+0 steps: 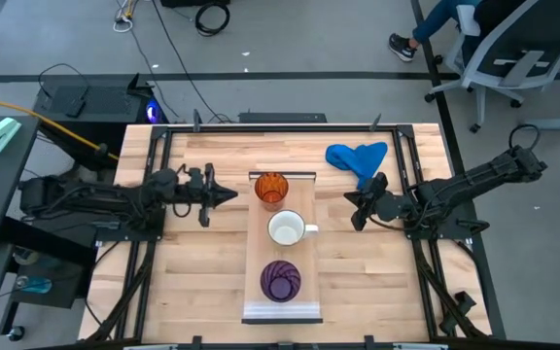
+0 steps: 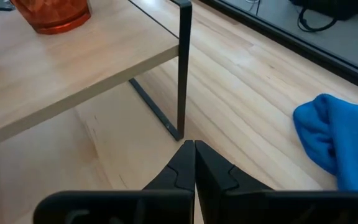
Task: Stack small to large cups/mugs on shelf
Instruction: Put the orange cup on the shelf
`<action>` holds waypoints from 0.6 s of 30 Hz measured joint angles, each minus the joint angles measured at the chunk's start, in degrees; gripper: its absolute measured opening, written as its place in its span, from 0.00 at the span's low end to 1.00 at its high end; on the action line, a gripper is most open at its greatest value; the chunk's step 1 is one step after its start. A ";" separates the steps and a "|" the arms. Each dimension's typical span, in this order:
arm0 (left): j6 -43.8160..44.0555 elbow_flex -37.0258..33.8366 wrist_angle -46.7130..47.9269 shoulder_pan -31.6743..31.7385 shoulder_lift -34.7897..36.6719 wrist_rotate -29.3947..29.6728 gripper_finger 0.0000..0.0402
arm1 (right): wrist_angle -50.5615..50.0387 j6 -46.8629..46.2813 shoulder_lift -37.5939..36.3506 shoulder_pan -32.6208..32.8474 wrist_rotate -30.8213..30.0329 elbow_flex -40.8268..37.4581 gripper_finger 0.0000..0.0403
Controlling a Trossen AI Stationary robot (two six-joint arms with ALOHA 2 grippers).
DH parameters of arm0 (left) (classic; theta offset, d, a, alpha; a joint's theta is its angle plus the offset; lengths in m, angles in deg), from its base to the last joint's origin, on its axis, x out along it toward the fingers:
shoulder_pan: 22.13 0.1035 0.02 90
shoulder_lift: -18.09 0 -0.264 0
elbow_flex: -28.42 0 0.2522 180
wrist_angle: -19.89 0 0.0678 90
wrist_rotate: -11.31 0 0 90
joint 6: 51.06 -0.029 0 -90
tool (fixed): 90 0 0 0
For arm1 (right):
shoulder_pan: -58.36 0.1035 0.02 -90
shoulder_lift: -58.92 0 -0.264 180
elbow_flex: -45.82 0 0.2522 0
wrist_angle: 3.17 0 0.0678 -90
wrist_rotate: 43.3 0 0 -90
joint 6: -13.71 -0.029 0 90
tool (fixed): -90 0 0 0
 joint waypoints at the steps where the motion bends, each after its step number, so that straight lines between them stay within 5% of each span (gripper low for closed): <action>1: 0.05 0.76 -0.06 0.01 -1.15 -0.62 0.06 | -0.04 0.05 0.00 0.00 0.08 0.00 0.02; 18: 0.81 11.52 -3.49 -0.23 -17.48 -4.15 0.06 | -0.08 1.03 0.00 0.02 0.10 0.00 0.02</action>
